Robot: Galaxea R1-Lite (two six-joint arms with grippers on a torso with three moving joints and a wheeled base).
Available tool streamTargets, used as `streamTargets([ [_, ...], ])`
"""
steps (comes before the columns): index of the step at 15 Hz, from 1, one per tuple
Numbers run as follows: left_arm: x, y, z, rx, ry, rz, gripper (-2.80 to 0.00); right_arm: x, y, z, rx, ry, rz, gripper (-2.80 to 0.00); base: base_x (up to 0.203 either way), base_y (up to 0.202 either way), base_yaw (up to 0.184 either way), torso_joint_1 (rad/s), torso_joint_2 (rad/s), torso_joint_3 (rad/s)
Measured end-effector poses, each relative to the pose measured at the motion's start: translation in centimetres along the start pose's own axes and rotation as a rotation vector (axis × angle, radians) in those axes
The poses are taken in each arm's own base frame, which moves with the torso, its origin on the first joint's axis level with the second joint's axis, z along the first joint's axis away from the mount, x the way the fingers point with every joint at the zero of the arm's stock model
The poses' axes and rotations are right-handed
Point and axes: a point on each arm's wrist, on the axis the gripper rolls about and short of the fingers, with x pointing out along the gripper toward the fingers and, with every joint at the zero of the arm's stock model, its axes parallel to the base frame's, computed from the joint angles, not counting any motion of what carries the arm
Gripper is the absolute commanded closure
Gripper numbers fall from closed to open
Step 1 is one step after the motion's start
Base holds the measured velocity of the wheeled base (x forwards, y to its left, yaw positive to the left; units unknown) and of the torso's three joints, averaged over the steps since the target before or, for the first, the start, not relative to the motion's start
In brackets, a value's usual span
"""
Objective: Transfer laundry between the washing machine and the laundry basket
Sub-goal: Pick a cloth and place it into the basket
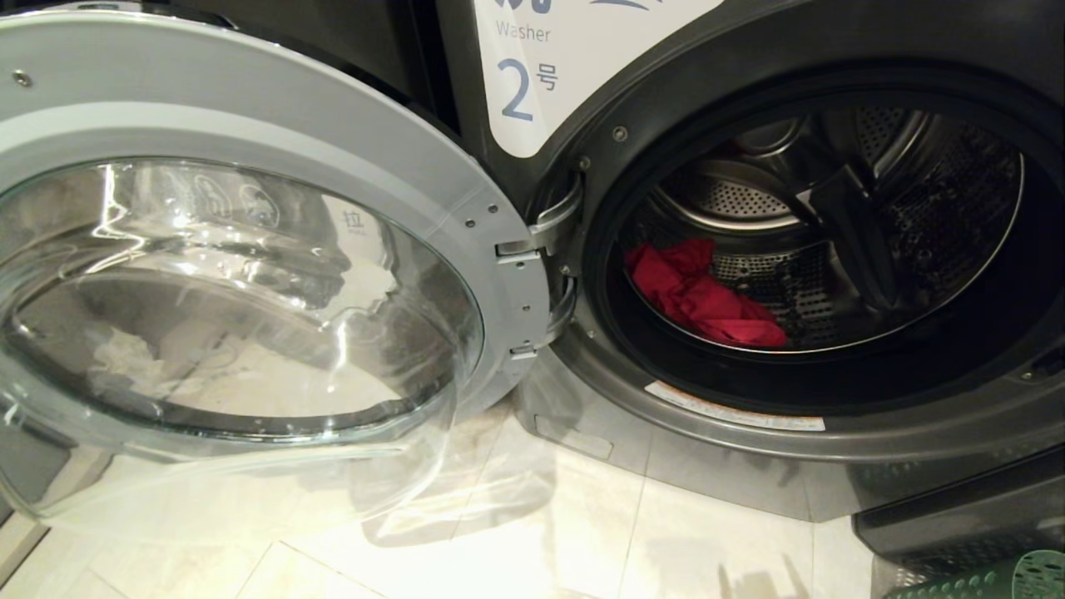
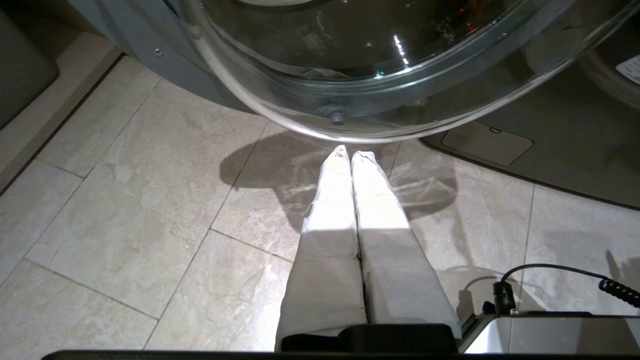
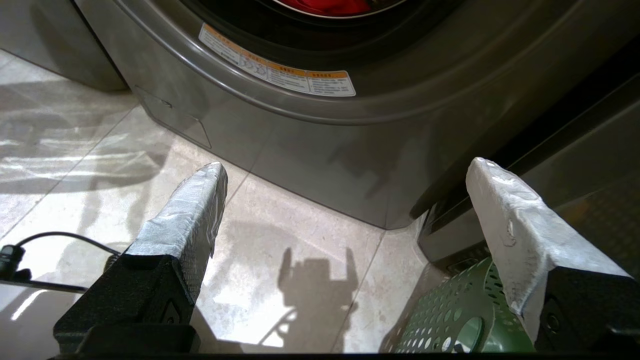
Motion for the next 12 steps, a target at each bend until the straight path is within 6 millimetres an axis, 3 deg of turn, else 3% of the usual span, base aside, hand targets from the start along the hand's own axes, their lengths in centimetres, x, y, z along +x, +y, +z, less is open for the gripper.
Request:
streamTargets([
  [4,0.0,0.0,0.0,0.001,0.000,-0.001,0.00,-0.1,0.0,0.4,-0.045,-0.003,0.007,-2.80,0.000,0.000,0.000,0.000,0.00,0.000],
  [8,0.0,0.0,0.0,0.000,-0.004,-0.001,0.00,0.0,-0.7,6.6,-0.054,-0.035,0.094,-2.80,0.000,0.000,0.000,0.000,0.00,0.000],
  [10,0.0,0.0,0.0,0.000,-0.004,-0.001,0.00,2.4,-1.0,9.7,-0.045,0.056,0.180,-2.80,0.000,0.000,0.000,0.000,0.00,0.000],
  [12,0.0,0.0,0.0,0.000,-0.004,-0.001,0.00,6.6,-1.1,11.8,-0.038,0.182,0.295,-2.80,0.000,0.000,0.000,0.000,0.00,0.000],
])
